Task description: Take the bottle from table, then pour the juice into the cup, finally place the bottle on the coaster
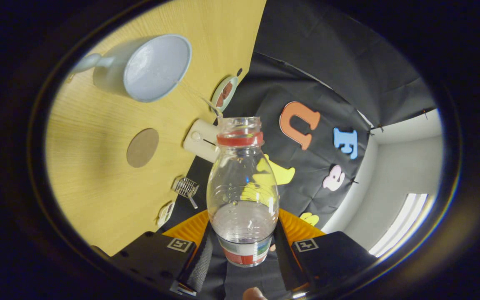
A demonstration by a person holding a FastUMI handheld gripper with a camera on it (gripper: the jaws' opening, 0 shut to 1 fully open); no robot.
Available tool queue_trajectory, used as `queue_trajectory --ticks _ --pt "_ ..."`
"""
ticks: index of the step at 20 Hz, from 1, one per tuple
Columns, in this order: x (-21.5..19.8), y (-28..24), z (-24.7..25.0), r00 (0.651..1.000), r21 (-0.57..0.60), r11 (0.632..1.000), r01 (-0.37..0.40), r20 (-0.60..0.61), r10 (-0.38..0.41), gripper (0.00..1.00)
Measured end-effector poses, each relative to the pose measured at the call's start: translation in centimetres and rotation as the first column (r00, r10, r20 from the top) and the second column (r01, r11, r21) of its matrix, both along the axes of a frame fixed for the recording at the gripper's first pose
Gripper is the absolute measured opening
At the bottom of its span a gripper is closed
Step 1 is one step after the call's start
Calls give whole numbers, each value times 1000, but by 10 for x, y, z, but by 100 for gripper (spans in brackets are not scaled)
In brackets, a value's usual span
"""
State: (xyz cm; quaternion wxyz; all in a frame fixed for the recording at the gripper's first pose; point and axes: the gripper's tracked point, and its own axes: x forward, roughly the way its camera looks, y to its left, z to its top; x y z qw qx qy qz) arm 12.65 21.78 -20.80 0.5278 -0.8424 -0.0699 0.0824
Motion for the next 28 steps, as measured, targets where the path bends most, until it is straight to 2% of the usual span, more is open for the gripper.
queue_trajectory --ticks 11,16,23,28 --pt "-1 6 9 1000 -18 1000 -21 17 21 74" --pt "-3 5 0 1000 14 1000 -12 -4 12 74" --pt "-7 -3 -16 994 164 985 58 -106 -41 74" --pt "-8 -9 -14 981 344 931 122 -186 -59 75"
